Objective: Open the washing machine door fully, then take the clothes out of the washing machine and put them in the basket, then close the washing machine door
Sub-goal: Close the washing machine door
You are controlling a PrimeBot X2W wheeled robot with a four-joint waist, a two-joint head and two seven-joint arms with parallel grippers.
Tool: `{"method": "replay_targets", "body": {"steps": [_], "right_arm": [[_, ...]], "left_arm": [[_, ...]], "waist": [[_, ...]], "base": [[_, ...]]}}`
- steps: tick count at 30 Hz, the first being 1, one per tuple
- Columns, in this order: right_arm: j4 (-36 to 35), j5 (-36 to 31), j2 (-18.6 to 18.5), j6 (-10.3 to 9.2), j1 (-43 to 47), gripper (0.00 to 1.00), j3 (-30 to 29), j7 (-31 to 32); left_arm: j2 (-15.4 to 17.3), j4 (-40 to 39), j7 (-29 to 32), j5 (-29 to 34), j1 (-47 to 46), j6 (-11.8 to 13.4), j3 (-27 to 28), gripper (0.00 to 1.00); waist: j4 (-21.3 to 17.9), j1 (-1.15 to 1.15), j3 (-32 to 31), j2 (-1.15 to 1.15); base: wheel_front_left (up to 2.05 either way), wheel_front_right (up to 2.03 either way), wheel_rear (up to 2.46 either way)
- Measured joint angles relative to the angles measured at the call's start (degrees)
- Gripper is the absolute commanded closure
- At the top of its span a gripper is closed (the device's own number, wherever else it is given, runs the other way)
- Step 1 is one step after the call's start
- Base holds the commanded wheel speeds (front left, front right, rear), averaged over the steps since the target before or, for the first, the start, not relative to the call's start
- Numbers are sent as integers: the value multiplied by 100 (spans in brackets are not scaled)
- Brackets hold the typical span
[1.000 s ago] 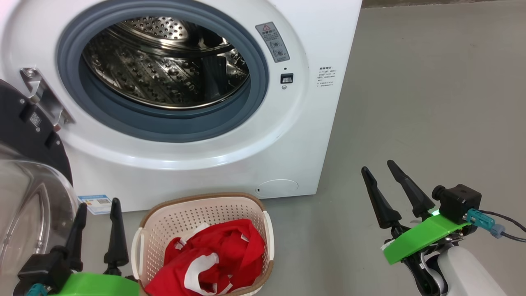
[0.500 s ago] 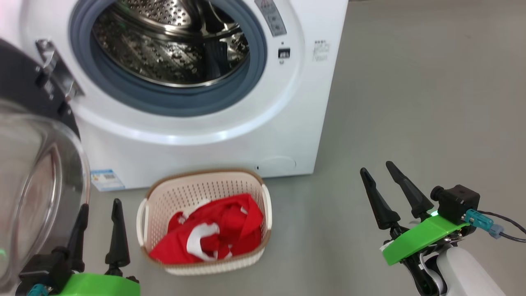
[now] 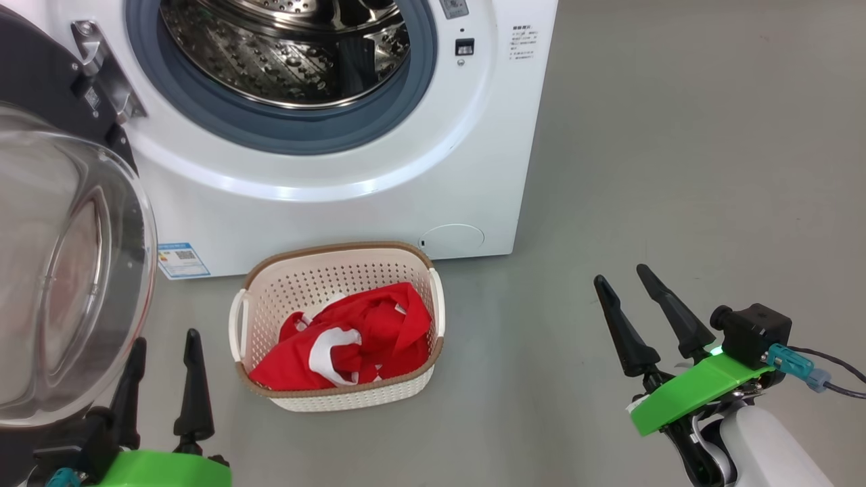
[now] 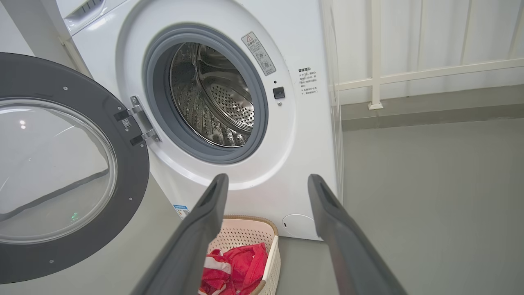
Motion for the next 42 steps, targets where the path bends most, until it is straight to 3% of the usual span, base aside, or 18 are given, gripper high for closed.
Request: {"method": "replay_targets", "body": {"steps": [30, 42], "right_arm": [[-2, 0, 0, 0, 1, 0, -30, 0], [-1, 0, -2, 0, 16, 0, -22, 0]], "left_arm": [[-43, 60, 0, 22, -1, -7, 15, 0], [-49, 115, 0, 78, -1, -3, 15, 0]], "waist": [[153, 0, -10, 0], [563, 0, -19, 0]], "base": [[0, 0, 0], [0, 0, 0]]}}
